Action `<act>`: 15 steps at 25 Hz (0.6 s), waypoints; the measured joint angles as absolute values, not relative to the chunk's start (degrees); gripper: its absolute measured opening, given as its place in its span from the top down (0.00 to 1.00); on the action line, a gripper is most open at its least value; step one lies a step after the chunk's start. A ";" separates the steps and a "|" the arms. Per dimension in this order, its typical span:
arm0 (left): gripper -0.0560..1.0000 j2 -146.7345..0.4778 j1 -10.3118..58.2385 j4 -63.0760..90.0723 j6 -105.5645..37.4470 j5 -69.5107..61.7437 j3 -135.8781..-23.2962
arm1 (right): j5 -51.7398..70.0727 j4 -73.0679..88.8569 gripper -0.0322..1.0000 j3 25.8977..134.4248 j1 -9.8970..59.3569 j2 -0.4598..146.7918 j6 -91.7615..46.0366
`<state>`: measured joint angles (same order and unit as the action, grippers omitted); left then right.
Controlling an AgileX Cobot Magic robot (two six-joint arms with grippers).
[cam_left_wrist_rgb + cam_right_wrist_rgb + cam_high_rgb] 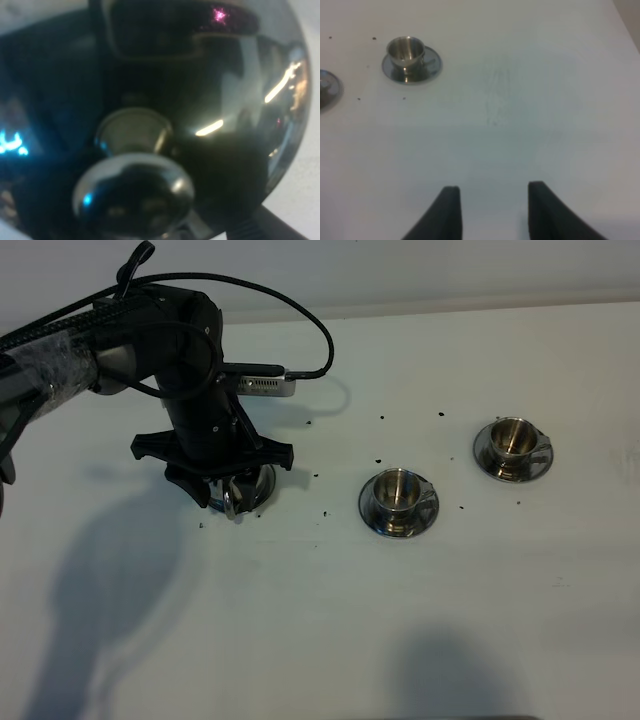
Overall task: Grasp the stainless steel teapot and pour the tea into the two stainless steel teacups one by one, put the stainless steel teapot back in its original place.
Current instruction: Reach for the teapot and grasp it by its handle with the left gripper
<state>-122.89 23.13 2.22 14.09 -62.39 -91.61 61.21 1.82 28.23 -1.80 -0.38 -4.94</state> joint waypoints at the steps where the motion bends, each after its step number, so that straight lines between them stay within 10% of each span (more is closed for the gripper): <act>1: 0.45 -122.89 23.13 2.35 14.29 -62.23 -91.61 | 61.21 1.82 0.67 28.23 -1.80 -0.38 -4.94; 15: 0.50 -122.89 23.11 2.35 15.71 -62.21 -91.61 | 61.21 1.82 0.67 28.23 -1.80 -0.38 -4.94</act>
